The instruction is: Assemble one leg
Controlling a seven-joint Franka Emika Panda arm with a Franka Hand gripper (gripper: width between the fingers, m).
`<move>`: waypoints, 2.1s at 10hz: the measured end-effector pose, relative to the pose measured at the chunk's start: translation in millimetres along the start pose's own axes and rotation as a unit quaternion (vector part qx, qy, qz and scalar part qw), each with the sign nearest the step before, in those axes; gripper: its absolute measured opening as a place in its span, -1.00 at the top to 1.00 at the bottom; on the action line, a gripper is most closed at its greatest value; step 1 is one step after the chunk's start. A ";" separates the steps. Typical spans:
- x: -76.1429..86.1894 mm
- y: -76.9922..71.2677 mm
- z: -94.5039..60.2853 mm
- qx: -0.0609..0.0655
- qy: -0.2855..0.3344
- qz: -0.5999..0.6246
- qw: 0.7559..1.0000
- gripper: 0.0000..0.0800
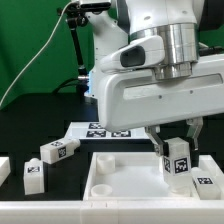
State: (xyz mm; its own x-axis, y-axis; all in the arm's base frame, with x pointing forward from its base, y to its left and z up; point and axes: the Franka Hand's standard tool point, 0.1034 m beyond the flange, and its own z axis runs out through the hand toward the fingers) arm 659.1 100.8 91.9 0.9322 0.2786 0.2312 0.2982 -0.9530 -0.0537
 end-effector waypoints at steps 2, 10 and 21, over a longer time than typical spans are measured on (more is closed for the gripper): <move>0.2 -2.1 0.5 0.001 0.000 0.040 0.999 0.29; 0.2 -5.7 2.2 -0.034 -0.002 0.522 0.852 0.29; -4.3 -13.5 3.9 -0.045 -0.019 0.348 0.936 -0.61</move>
Offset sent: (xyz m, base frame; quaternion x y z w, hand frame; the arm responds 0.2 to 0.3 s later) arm -0.0034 0.0158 -0.0039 -0.0231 0.0031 0.2812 0.9594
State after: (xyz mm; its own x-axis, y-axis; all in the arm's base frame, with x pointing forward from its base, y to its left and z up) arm 651.8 113.0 87.8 0.9013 -0.4117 0.1348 -0.4017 -0.9107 -0.0960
